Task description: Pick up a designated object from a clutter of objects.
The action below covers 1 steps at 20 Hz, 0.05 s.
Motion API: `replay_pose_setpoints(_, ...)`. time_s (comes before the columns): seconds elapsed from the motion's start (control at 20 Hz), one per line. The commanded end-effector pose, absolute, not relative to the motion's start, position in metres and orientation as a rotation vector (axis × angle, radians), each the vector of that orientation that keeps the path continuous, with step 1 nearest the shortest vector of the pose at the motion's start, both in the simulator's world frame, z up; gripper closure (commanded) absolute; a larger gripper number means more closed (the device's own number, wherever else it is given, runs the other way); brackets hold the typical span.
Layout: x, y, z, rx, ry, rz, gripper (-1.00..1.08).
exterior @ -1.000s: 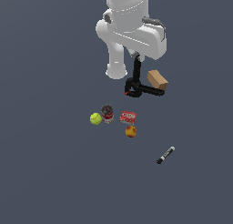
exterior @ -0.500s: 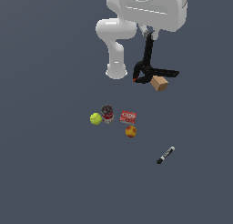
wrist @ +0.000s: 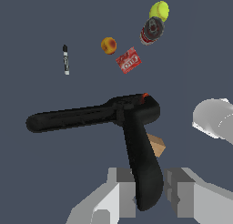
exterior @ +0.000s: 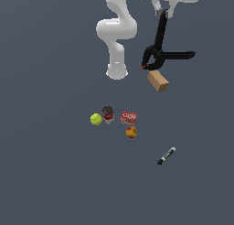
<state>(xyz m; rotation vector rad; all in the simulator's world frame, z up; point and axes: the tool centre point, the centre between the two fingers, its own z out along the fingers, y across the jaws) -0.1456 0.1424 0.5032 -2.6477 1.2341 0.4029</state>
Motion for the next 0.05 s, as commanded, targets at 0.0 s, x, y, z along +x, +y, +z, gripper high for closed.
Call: replay_pose_setpoints(0.0, -0.1471, 0.1445, 0.5075, -2.646, 1.235, 0.401, 1.08)
